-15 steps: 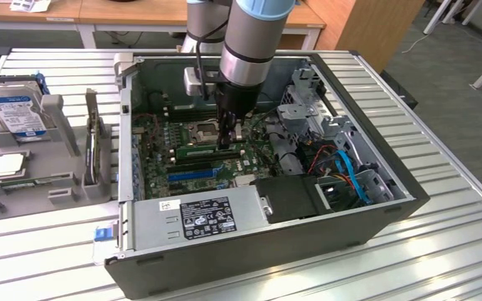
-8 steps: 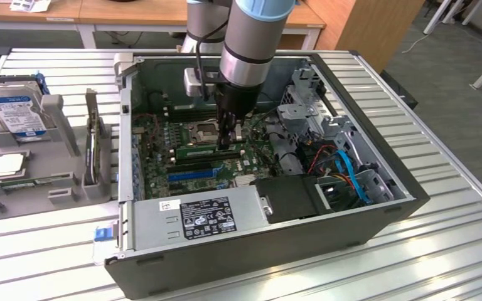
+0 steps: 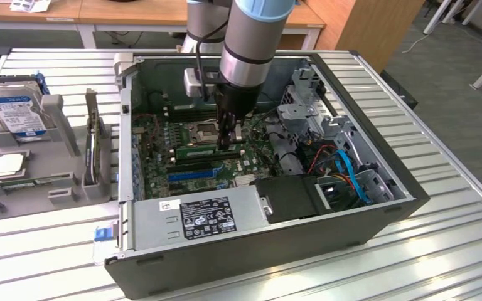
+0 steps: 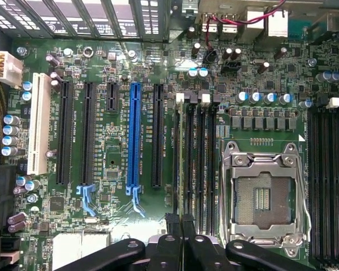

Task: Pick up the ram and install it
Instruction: 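Insert the ram into the slot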

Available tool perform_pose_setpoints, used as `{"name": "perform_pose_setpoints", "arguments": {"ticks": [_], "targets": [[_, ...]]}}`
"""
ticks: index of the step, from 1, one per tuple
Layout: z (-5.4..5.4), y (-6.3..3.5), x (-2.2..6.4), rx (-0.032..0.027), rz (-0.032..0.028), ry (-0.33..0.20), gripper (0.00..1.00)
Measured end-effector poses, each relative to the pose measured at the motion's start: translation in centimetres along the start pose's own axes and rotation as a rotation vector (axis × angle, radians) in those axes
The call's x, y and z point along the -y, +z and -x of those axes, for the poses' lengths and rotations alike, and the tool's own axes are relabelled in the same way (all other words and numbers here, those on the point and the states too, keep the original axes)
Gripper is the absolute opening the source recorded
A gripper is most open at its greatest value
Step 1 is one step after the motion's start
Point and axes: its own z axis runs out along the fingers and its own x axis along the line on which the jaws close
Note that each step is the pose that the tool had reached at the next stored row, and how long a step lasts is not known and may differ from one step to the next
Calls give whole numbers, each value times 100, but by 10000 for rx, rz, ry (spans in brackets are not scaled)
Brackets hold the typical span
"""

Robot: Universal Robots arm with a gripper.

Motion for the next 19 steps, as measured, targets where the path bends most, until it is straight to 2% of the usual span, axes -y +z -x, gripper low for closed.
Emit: {"name": "perform_pose_setpoints", "arguments": {"ticks": [19], "targets": [[-1,41,3,-2,1,0,12]]}}
